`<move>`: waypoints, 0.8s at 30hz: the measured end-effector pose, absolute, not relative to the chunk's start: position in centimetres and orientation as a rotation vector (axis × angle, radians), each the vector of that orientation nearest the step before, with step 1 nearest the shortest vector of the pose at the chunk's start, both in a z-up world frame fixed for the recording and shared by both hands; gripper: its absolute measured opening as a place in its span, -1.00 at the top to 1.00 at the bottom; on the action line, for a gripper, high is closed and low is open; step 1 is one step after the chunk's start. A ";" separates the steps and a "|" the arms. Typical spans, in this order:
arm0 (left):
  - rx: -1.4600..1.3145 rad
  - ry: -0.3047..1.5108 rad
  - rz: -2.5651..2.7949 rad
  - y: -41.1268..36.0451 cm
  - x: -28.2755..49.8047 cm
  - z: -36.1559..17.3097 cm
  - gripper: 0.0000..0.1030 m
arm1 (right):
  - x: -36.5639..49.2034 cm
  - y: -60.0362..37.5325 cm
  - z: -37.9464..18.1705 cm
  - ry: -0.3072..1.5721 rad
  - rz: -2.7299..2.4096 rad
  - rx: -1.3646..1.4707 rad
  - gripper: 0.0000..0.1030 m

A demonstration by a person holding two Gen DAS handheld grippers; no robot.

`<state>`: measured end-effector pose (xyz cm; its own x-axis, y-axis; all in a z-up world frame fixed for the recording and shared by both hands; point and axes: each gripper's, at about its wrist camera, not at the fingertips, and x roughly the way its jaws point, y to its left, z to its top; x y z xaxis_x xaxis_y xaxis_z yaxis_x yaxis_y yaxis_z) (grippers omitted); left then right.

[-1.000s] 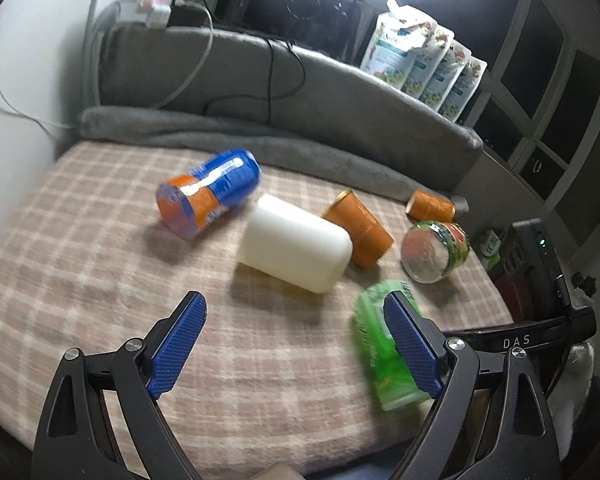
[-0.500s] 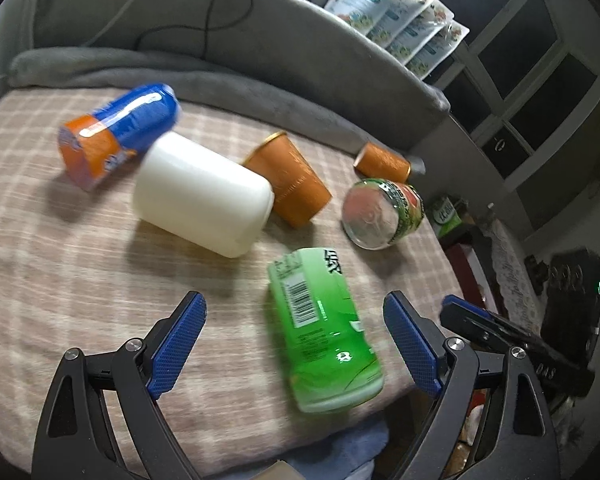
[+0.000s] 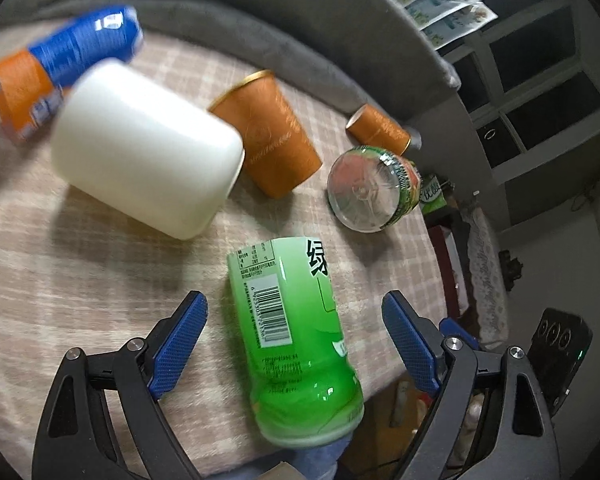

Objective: Flip cup upright

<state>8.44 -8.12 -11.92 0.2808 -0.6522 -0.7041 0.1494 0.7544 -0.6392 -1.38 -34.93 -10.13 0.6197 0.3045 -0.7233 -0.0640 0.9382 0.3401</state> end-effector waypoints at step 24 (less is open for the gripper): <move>-0.501 1.230 -0.540 -8.4 9.9 -13.7 -0.29 | -0.4 -35.0 -10.7 0.888 0.201 0.287 -0.46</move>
<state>9.95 -8.42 -13.73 0.2424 -0.6321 -0.7360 0.1142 0.7720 -0.6253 -0.39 -34.99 -10.72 0.6158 0.2902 -0.7325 -0.0541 0.9431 0.3281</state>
